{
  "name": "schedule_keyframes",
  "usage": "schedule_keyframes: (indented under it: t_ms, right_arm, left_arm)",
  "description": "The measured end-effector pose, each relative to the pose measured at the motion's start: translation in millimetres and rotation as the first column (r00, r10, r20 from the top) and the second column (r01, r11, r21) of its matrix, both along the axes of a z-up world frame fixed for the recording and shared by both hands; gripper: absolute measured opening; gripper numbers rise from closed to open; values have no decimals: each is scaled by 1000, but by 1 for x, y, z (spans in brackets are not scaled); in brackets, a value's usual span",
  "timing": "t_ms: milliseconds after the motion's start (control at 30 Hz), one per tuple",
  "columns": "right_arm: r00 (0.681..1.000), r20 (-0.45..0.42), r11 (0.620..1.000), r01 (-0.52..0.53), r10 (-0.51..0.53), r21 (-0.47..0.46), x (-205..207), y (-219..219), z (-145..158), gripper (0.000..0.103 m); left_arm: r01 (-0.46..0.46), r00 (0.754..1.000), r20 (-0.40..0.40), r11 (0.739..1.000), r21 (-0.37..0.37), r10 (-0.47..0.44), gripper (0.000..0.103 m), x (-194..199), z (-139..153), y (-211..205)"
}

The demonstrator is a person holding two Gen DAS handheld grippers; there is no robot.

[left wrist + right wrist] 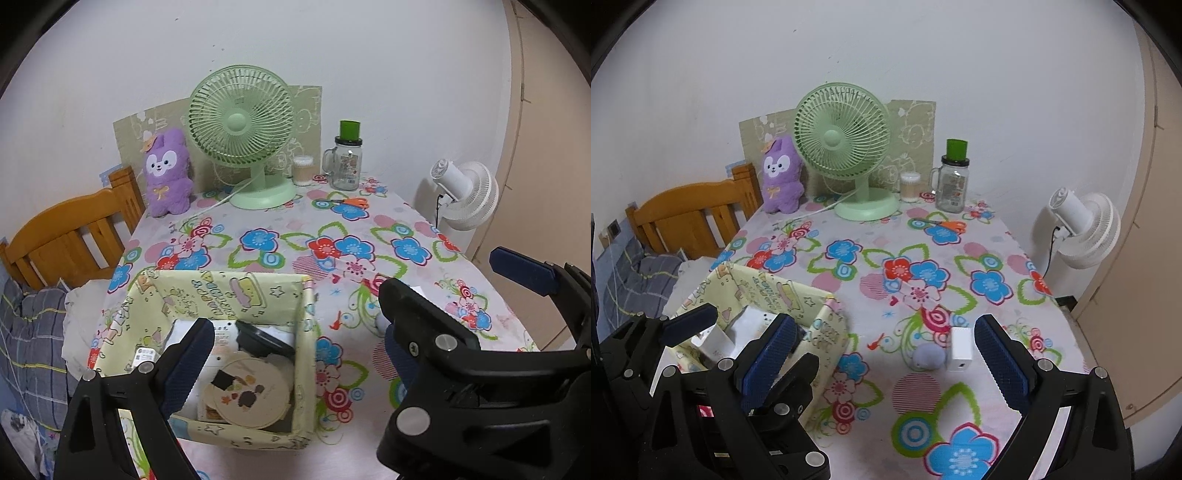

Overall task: Organize rigid objects
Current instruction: 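Withdraw both grippers from the yellow box toward the grey pouch and white cube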

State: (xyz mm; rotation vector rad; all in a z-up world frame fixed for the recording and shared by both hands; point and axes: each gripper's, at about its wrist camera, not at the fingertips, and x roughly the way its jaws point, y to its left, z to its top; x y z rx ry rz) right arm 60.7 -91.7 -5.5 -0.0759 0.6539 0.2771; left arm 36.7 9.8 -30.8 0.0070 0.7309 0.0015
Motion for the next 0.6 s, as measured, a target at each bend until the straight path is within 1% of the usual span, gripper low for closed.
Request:
schedule_keyframes:
  t_ms: [333, 600]
  right_arm:
    - [999, 10, 999, 33, -33, 16, -2, -26, 4, 99]
    - [999, 18, 999, 47, -48, 23, -4, -45, 3, 99]
  left_arm:
    - [28, 999, 20, 1000, -1, -28, 99, 0, 6, -28]
    - [47, 999, 12, 999, -8, -47, 103, 2, 4, -47]
